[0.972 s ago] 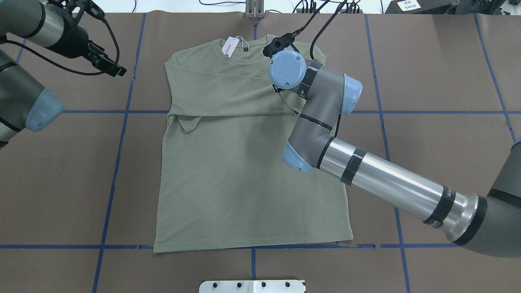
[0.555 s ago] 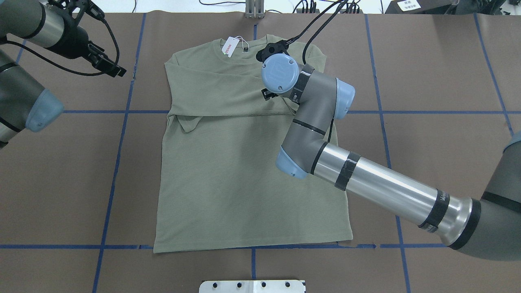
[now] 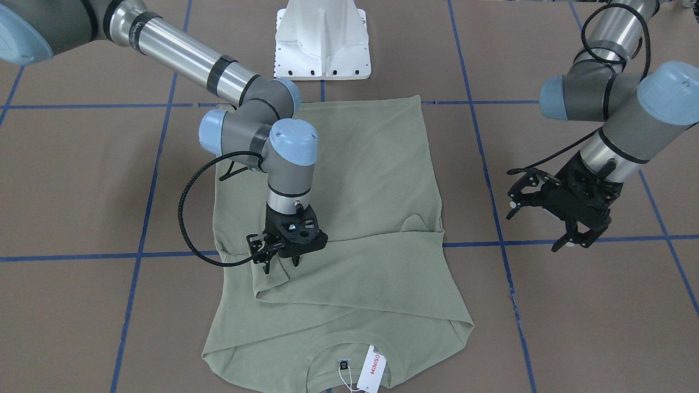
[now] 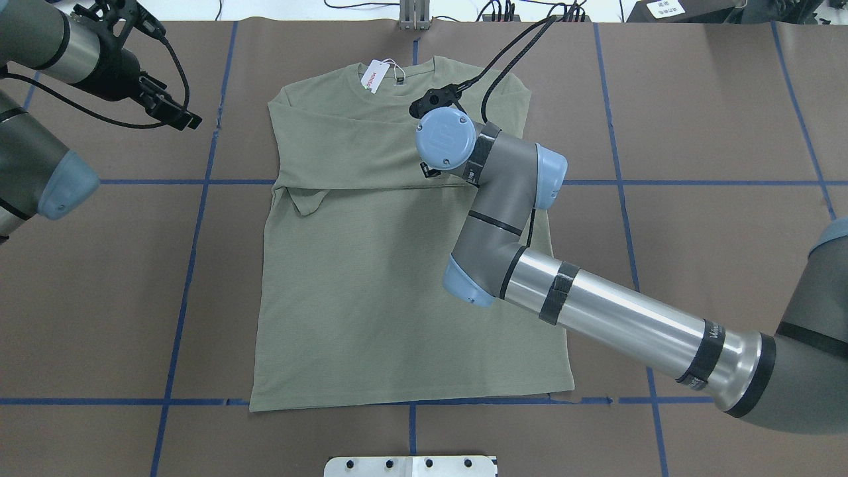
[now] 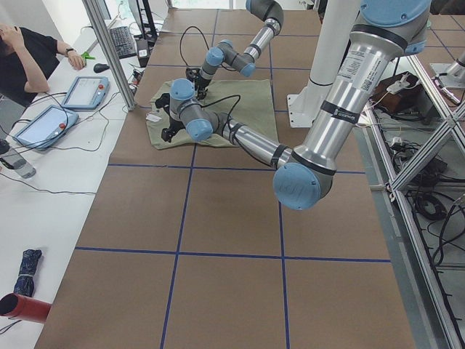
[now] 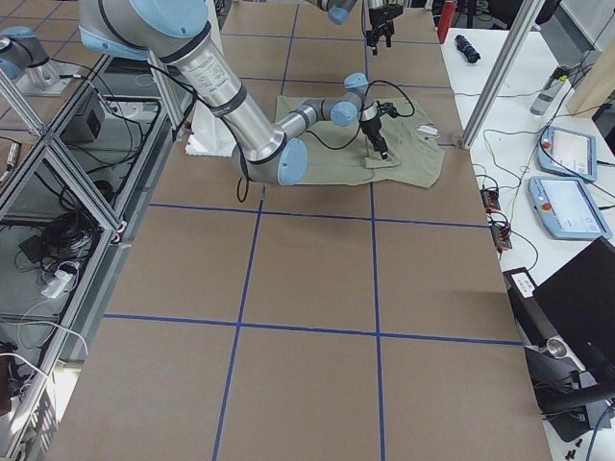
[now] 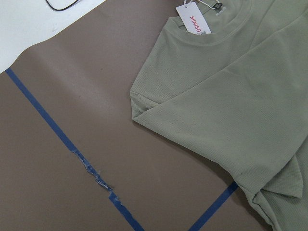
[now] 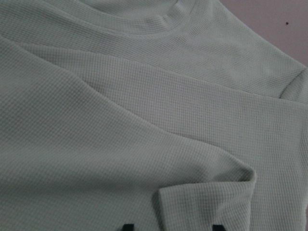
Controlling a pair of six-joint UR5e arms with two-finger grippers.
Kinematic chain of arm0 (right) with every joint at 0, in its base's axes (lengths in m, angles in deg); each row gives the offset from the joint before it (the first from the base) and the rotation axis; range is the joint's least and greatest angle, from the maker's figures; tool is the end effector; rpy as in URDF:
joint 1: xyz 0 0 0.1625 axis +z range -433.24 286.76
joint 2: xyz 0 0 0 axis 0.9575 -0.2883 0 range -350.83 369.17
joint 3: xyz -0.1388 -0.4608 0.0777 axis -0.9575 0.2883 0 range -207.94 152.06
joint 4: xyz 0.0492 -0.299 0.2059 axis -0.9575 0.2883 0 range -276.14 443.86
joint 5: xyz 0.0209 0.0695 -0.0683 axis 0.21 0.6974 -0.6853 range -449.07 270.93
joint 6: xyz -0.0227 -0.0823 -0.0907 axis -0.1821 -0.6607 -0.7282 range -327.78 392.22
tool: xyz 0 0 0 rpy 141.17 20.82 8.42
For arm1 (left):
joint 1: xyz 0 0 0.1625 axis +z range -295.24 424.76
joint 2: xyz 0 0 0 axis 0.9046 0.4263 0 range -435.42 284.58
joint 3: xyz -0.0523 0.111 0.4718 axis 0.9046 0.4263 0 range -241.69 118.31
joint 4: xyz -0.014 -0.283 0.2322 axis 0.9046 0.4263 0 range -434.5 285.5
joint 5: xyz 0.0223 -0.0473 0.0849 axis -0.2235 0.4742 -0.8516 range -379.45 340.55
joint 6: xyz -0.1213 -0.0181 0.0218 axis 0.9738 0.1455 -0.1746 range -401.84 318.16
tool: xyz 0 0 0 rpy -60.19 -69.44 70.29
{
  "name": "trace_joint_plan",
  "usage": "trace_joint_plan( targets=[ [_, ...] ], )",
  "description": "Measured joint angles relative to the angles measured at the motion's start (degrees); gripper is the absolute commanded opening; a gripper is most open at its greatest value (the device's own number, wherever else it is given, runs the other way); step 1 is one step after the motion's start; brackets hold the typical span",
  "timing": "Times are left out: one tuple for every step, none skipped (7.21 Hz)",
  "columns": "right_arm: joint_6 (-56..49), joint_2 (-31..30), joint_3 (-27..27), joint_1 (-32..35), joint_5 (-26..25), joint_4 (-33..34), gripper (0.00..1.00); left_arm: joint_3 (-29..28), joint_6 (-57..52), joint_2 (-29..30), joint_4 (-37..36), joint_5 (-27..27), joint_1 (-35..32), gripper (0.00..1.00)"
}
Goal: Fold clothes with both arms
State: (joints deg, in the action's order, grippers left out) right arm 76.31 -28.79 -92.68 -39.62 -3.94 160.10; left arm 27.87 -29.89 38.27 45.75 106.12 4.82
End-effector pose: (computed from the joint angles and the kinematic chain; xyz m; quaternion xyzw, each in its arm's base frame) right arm -0.6243 -0.5878 0.3382 0.2519 -0.2406 -0.0857 0.9334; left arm 0.2730 -0.5932 0.4542 0.3025 0.4082 0.2695 0.8181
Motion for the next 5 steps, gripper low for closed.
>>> trace_joint_plan(
  targets=[
    [0.0,0.4,0.3,0.0,-0.3,0.1,0.42,0.0,0.0,-0.2,0.3,0.0,0.0,1.0],
    [0.0,0.8,0.8,0.0,-0.8,0.1,0.42,0.0,0.0,-0.3,0.4,0.0,0.0,1.0],
    [0.2,1.5,1.8,0.0,-1.1,0.1,0.42,0.0,0.0,-0.4,0.5,0.0,0.0,1.0],
    [0.4,2.4,3.1,0.0,-1.3,0.2,0.42,0.0,0.0,-0.4,0.5,0.0,0.0,1.0],
    [0.3,2.9,3.8,0.0,-1.6,0.5,0.42,-0.1,0.0,-0.4,0.5,-0.1,0.0,1.0]
  ],
)
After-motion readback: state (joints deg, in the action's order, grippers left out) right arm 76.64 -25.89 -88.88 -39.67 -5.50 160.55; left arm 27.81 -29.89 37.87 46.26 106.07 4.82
